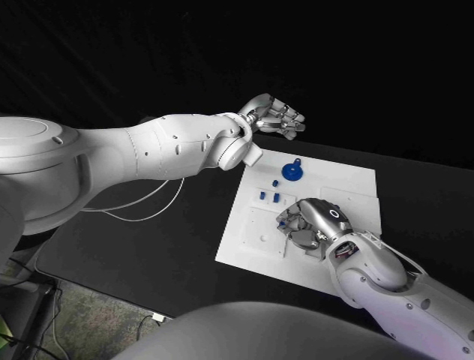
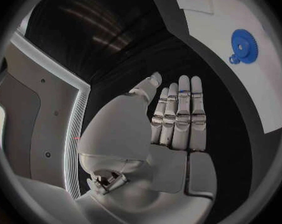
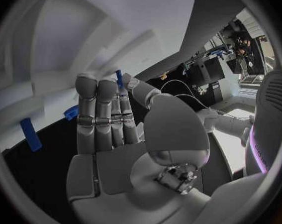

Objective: Assemble the parts on the task board

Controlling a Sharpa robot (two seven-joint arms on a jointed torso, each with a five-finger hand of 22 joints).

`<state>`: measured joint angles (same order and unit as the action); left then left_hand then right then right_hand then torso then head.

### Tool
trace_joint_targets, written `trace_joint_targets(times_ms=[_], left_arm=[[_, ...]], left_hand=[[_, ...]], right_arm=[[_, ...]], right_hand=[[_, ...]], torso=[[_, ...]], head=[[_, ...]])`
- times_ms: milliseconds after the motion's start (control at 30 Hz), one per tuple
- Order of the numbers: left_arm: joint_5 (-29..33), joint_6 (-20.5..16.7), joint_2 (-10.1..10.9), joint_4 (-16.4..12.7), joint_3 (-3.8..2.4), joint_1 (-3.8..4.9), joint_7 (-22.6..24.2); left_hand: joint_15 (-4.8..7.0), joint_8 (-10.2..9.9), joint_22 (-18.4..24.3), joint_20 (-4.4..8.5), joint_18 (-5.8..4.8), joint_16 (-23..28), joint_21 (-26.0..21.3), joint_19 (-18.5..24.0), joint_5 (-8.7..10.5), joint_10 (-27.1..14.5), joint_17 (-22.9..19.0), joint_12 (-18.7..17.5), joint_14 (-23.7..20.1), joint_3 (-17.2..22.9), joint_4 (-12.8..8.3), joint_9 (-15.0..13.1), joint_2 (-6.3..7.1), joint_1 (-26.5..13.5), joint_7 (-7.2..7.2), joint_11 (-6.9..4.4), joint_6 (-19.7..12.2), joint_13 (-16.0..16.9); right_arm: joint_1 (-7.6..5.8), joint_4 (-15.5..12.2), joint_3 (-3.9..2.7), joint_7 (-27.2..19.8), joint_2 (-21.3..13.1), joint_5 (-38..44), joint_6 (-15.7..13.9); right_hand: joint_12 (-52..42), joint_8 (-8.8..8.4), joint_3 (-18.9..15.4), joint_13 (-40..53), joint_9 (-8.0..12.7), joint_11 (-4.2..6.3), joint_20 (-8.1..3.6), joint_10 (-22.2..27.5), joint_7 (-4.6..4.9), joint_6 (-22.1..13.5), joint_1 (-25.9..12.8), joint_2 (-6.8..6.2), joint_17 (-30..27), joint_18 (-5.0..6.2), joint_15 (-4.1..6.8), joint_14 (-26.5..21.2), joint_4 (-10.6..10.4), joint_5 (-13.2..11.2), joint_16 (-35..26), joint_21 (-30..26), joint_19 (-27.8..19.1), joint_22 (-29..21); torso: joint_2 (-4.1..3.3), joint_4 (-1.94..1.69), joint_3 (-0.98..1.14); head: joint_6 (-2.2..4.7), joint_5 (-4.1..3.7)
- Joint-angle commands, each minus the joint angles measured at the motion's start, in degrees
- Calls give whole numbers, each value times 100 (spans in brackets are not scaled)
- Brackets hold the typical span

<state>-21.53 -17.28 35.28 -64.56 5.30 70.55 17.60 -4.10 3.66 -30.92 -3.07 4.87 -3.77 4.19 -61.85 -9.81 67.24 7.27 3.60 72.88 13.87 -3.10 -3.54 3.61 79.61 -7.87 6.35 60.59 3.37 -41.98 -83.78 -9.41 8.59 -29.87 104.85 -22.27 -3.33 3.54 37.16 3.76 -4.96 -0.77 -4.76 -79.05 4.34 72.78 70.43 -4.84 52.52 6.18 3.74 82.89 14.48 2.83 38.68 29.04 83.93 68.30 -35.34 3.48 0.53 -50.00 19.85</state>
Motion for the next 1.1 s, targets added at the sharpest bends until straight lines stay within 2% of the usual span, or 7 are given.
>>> trace_joint_targets(times_ms=[33, 467, 633, 667, 800, 933, 1100], left_arm=[[8, 102, -18, -4, -6, 8, 21], [7, 149, -31, 13, -5, 8, -6], [9, 137, -33, 16, -5, 8, 6], [9, 131, -33, 17, -5, 8, 11], [10, 125, -31, 18, -5, 8, 22], [10, 128, -25, 16, -5, 8, 23], [11, 138, -10, 12, -5, 8, 16]], left_hand=[[-20, 5, -4, -7, -90, 10, 15, 2, 26, -33, 5, -10, -24, -28, -7, -6, -43, 4, -10, -9, -44, -2], [-23, 5, 17, -11, -90, 10, 10, 1, 37, -38, 7, -8, -32, -37, 3, -6, -51, 2, -11, -8, -49, -1], [-26, 5, 40, -23, -97, 8, 1, 0, 162, -42, 10, -8, -31, -63, 56, -6, -66, -56, -5, -8, -52, -1], [-28, 5, 63, -30, -101, 7, -9, -8, 352, -42, 14, -7, -25, -87, 91, -6, -77, -84, -2, -8, -55, 0], [-30, 6, 101, -33, -100, 9, -19, -21, 385, -46, 19, -6, -29, -107, 107, -7, -80, -74, 0, -8, -56, 0], [-30, 6, 101, -33, -100, 9, -19, -21, 385, -46, 19, -6, -29, -107, 107, -7, -80, -74, 0, -8, -56, 0], [-32, 6, 536, -31, -107, 10, -10, -115, 394, -48, 51, -6, -38, -233, 206, -7, -93, 25, -1, -6, -58, 0]], right_arm=[[19, 3, 46, 163, 2, 275, 190], [13, -12, 118, 337, 21, 451, 279], [4, -1, 135, 362, 22, 388, 327], [3, -3, 138, 367, 21, 378, 315], [0, -30, 145, 390, 14, 356, 193], [-1, -99, 147, 414, -8, 347, 26], [-1, -244, 147, 450, -83, 340, -137]], right_hand=[[-20, 16, -15, 8, 5, -5, -47, -30, -3, 29, -18, 51, 5, 121, 25, 8, 29, 16, -10, -7, 249, -6], [-12, 1, -107, -6, 58, -51, -29, 137, 41, -113, -58, -4, 6, 122, -9, -15, 4, 71, -8, -133, 224, -44], [-15, 1, -603, -23, 127, -230, 77, 729, 137, -632, -262, -306, -19, 232, -134, -47, -136, 417, -10, -370, 206, -146], [-15, 3, -710, -22, 127, -256, 101, 843, 114, -737, -289, -368, -31, 266, -153, -47, -159, 442, -12, -441, 208, -182], [-24, 5, -1145, -20, 124, -350, 189, 1189, 95, -952, -199, -483, -102, 395, -215, -66, -217, 522, -24, -763, 215, -366], [-82, 5, -1602, -22, 125, -425, 256, 1490, 78, -1049, 12, -474, -159, 465, -277, -120, -302, 545, 3, -927, 221, -497], [-122, 4, -1732, -25, 126, -446, 274, 1595, 76, -1094, 111, -521, -211, 488, -291, -133, -366, 542, 32, -930, 227, -552]], torso=[[1, 1, 0], [-1, 0, -1], [1, 2, 0], [1, 4, 0], [0, 4, 2], [-1, 2, 5], [1, 3, 5]], head=[[0, -2], [0, -14], [0, -21], [0, -18], [1, -26], [11, -38], [40, -71]])
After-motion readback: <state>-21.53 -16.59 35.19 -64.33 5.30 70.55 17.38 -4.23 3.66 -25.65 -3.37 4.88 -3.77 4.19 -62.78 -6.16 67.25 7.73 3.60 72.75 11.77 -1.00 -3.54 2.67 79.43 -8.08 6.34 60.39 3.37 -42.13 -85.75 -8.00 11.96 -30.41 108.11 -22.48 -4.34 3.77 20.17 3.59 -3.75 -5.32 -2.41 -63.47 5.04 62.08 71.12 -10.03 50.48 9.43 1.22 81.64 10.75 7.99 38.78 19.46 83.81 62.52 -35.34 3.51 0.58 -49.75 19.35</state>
